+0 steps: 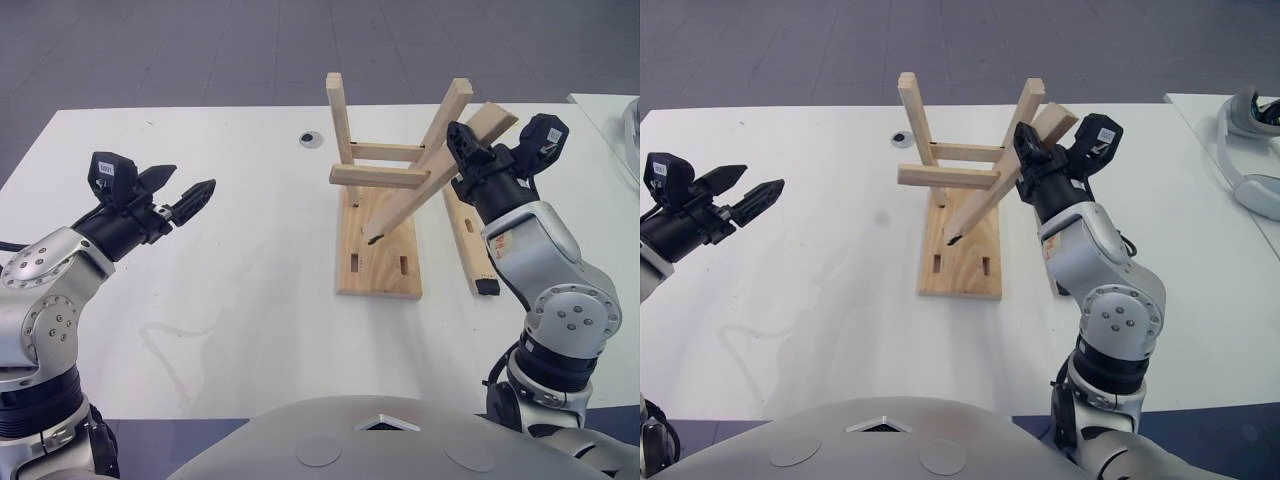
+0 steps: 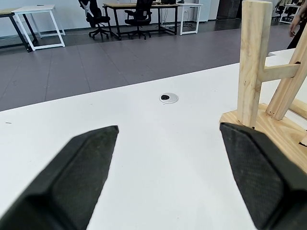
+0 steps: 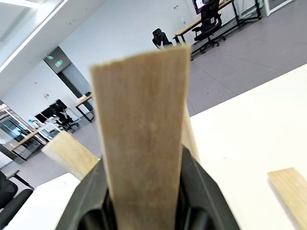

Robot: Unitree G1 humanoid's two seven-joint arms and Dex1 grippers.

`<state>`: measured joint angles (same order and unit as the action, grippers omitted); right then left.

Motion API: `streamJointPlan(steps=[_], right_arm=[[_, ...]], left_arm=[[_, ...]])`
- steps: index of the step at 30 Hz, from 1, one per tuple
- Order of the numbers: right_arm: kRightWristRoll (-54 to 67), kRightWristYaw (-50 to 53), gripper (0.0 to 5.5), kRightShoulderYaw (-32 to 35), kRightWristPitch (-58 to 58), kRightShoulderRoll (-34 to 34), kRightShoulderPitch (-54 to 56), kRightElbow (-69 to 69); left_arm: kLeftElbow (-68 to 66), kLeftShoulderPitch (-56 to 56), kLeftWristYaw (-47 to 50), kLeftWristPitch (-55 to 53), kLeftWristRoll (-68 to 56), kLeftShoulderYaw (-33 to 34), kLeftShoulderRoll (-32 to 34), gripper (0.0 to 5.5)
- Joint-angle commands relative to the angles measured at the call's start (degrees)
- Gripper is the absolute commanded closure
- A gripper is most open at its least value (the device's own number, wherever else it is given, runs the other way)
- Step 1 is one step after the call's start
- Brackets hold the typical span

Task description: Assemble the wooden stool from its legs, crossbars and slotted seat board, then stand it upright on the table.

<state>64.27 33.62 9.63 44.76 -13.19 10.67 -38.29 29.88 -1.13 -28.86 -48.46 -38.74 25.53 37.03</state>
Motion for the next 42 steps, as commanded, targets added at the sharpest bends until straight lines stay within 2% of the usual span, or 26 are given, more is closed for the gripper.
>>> streamJointPlan(steps=[1, 13, 28, 39, 42], right_arm=[[-2.82, 0.51, 4.46, -1.39, 0.19, 0.16, -1.36, -2.41], [-6.47, 2.61, 4.46, -1.19, 1.83, -1.09, -4.07, -9.89], [-5.6, 4.34, 4.46, 1.69, 8.2, -10.06, -3.41, -15.69], [-0.19, 1.67, 4.46, 1.46, 8.78, -11.32, -4.52, -13.31], [-1.77, 2.76, 4.46, -0.87, 7.88, -8.78, -7.16, -14.58]], left_arm=[[0.35, 0.9, 0.79, -1.22, -0.58, -1.26, 0.57, 1.61], [0.69, 0.93, 1.03, -2.71, -1.85, -0.28, 2.57, 1.61], [2.33, -0.52, 2.54, -2.93, -2.07, 0.15, 1.79, 1.61], [1.88, -0.15, 2.42, -2.65, -1.67, -0.96, 1.99, 1.61], [1.28, 0.49, 1.8, -3.18, -1.86, -1.3, 2.94, 1.61]])
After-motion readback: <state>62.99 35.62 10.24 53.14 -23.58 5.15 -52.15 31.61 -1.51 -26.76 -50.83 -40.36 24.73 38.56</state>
